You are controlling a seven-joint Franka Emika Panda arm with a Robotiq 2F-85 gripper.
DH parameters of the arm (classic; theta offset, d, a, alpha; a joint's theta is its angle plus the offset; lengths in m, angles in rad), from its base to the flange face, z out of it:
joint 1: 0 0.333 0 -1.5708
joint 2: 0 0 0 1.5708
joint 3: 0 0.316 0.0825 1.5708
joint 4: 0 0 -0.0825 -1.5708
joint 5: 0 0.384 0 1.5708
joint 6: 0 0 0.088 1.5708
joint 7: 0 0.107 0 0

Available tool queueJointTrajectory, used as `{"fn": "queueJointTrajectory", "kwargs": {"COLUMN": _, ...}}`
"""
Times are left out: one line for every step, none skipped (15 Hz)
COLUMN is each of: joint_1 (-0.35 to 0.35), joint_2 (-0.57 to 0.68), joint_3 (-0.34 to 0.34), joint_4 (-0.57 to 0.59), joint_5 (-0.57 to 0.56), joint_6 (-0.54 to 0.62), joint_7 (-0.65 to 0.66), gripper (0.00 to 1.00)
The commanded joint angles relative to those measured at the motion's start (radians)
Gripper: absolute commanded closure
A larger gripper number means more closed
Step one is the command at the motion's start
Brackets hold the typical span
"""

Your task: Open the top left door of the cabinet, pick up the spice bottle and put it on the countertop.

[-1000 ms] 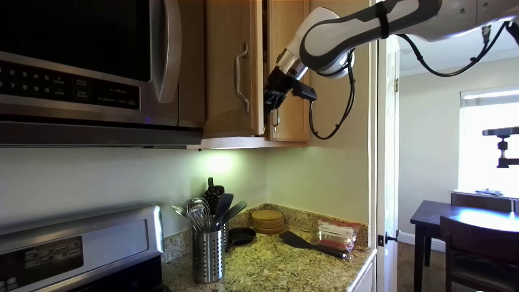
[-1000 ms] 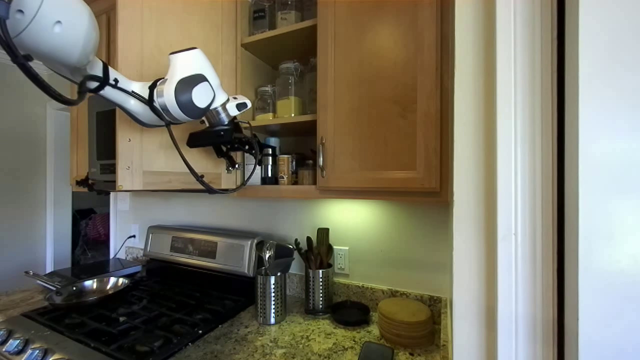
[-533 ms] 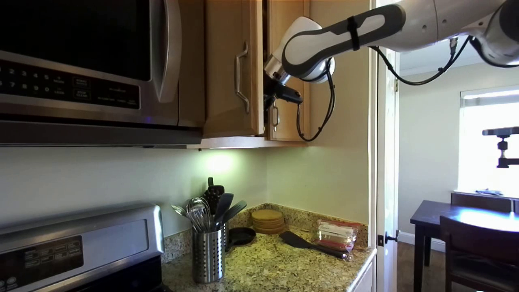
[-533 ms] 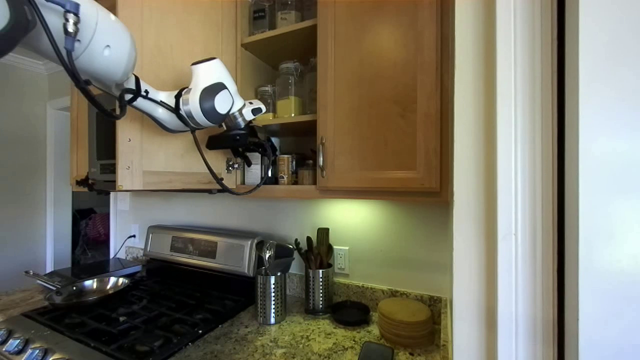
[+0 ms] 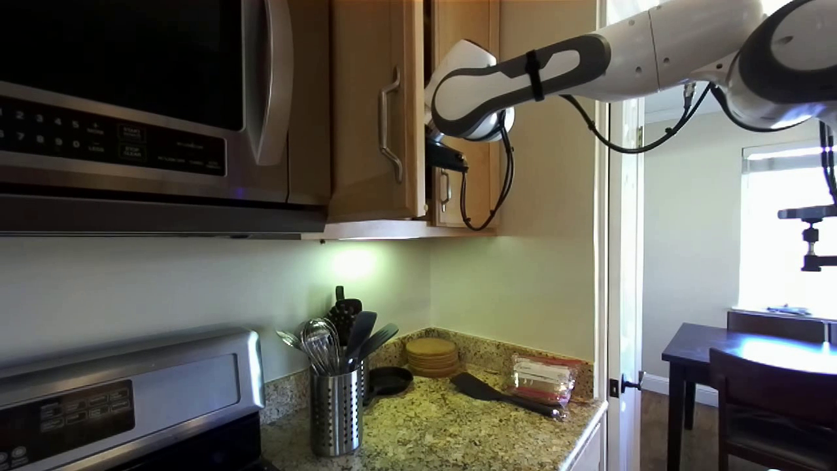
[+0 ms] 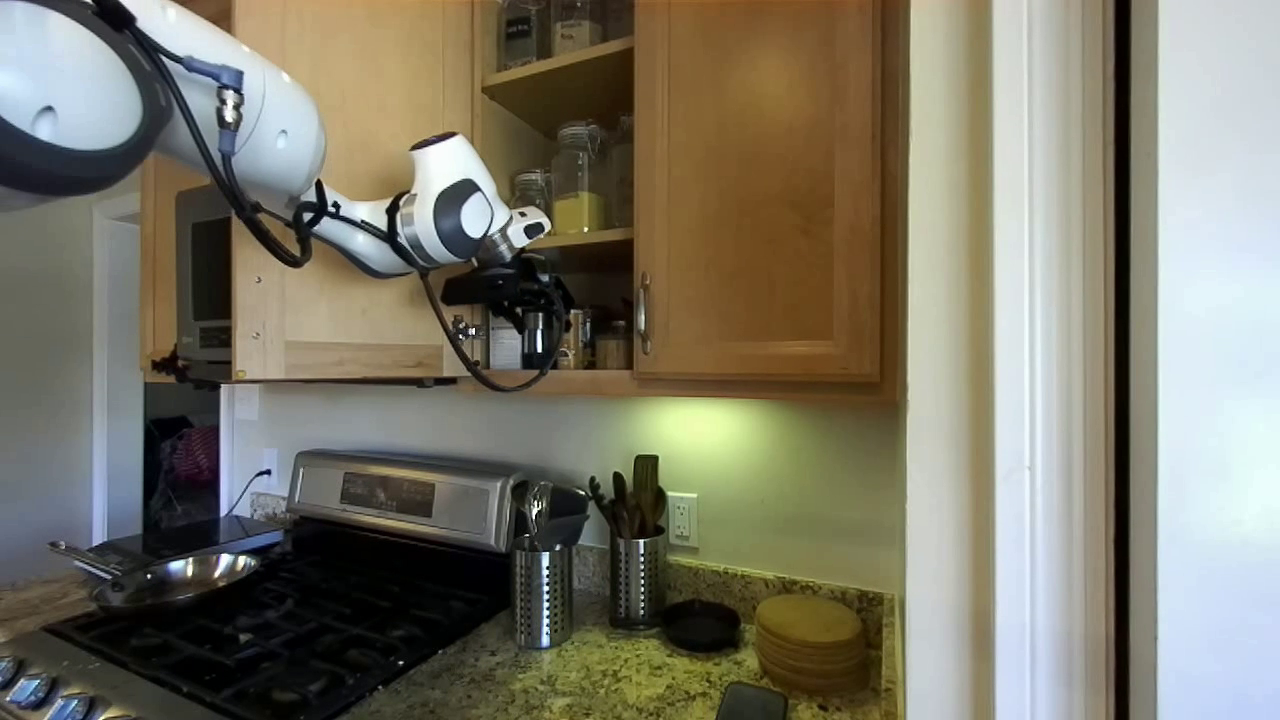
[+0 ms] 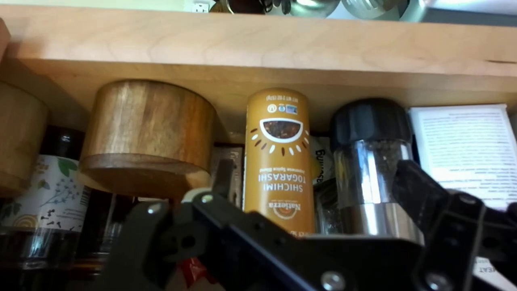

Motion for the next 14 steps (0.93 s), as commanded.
{"fn": "queueJointTrajectory", "kwargs": {"joint_1": 0.018, "joint_2": 0.052, "joint_3": -0.026, "joint_4": 0.088, "joint_5": -0.036, "joint_6": -0.033, "joint_7": 0.044, "gripper": 0.0}}
{"fn": "queueJointTrajectory", "kwargs": {"joint_1": 0.02, "joint_2": 0.063, "joint_3": -0.029, "joint_4": 0.102, "joint_5": -0.038, "joint_6": -0.031, "joint_7": 0.046, "gripper": 0.0}}
{"fn": "queueJointTrajectory", "kwargs": {"joint_1": 0.021, "joint_2": 0.076, "joint_3": -0.031, "joint_4": 0.118, "joint_5": -0.037, "joint_6": -0.032, "joint_7": 0.046, "gripper": 0.0}}
{"fn": "queueJointTrajectory", "kwargs": {"joint_1": 0.021, "joint_2": 0.089, "joint_3": -0.034, "joint_4": 0.133, "joint_5": -0.037, "joint_6": -0.034, "joint_7": 0.047, "gripper": 0.0}}
{"fn": "queueJointTrajectory", "kwargs": {"joint_1": 0.022, "joint_2": 0.101, "joint_3": -0.037, "joint_4": 0.148, "joint_5": -0.038, "joint_6": -0.036, "joint_7": 0.047, "gripper": 0.0}}
{"fn": "queueJointTrajectory", "kwargs": {"joint_1": 0.023, "joint_2": 0.113, "joint_3": -0.039, "joint_4": 0.161, "joint_5": -0.036, "joint_6": -0.038, "joint_7": 0.047, "gripper": 0.0}}
{"fn": "queueJointTrajectory", "kwargs": {"joint_1": 0.024, "joint_2": 0.126, "joint_3": -0.04, "joint_4": 0.176, "joint_5": -0.034, "joint_6": -0.04, "joint_7": 0.046, "gripper": 0.0}}
{"fn": "queueJointTrajectory", "kwargs": {"joint_1": 0.025, "joint_2": 0.139, "joint_3": -0.042, "joint_4": 0.188, "joint_5": -0.033, "joint_6": -0.041, "joint_7": 0.045, "gripper": 0.0}}
{"fn": "queueJointTrajectory", "kwargs": {"joint_1": 0.026, "joint_2": 0.151, "joint_3": -0.042, "joint_4": 0.202, "joint_5": -0.03, "joint_6": -0.043, "joint_7": 0.043, "gripper": 0.0}}
{"fn": "queueJointTrajectory", "kwargs": {"joint_1": 0.028, "joint_2": 0.162, "joint_3": -0.043, "joint_4": 0.214, "joint_5": -0.029, "joint_6": -0.045, "joint_7": 0.043, "gripper": 0.0}}
{"fn": "queueJointTrajectory", "kwargs": {"joint_1": 0.027, "joint_2": 0.173, "joint_3": -0.044, "joint_4": 0.222, "joint_5": -0.024, "joint_6": -0.042, "joint_7": 0.038, "gripper": 0.0}}
{"fn": "queueJointTrajectory", "kwargs": {"joint_1": 0.018, "joint_2": 0.181, "joint_3": -0.03, "joint_4": 0.225, "joint_5": -0.025, "joint_6": -0.037, "joint_7": 0.035, "gripper": 0.08}}
{"fn": "queueJointTrajectory", "kwargs": {"joint_1": 0.018, "joint_2": 0.188, "joint_3": -0.03, "joint_4": 0.233, "joint_5": -0.024, "joint_6": -0.036, "joint_7": 0.034, "gripper": 0.26}}
{"fn": "queueJointTrajectory", "kwargs": {"joint_1": 0.018, "joint_2": 0.196, "joint_3": -0.029, "joint_4": 0.24, "joint_5": -0.023, "joint_6": -0.035, "joint_7": 0.033, "gripper": 0.33}}
